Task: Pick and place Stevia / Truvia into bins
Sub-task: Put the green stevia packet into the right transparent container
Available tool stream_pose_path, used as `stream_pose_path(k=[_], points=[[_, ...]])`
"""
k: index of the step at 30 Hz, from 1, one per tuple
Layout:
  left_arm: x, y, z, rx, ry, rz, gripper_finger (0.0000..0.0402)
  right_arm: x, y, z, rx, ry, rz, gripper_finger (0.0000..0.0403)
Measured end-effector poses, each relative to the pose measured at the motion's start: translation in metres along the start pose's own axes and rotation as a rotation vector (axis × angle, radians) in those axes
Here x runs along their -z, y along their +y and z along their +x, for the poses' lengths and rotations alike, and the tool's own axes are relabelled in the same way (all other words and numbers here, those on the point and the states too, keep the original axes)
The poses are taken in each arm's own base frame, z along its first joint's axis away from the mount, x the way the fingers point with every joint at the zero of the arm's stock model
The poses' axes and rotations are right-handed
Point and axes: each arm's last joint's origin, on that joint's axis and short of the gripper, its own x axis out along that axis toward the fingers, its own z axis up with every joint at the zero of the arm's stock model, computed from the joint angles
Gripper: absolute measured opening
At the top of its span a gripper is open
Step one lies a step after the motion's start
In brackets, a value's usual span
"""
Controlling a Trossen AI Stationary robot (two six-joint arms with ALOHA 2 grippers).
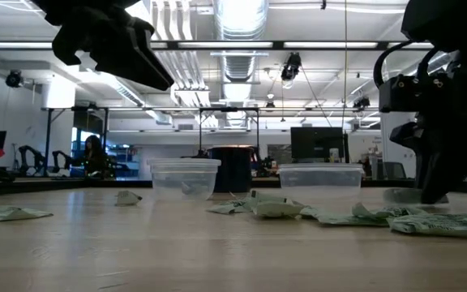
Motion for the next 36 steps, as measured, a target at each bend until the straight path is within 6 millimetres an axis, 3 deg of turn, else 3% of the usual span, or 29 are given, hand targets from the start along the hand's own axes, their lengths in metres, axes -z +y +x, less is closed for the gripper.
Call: stream_pose_path(k=[10, 17, 27, 36], points=[[0.000, 0.000, 0.000, -0.002, 0.002, 0.004, 0.0114, -0.015, -0.009, -0.034, 0.097, -0.234, -0.070, 0.0043], [0.000, 0.000, 0.000, -0.004, 0.000, 0.005, 0.0114, -0.030, -0.037, -0.047, 0.245, -0.321, -0.076, 0.0043], [0.000, 0.000, 0.000, -0.010, 0.000, 0.005, 0.0114, -0.050, -0.082, -0.044, 0.305, -0.326, -0.048, 0.0043], [0.000, 0.000, 0.000, -0.010, -0.002, 0.003, 0.0114, -0.059, -0.102, -0.027, 0.309, -0.305, -0.016, 0.0045]])
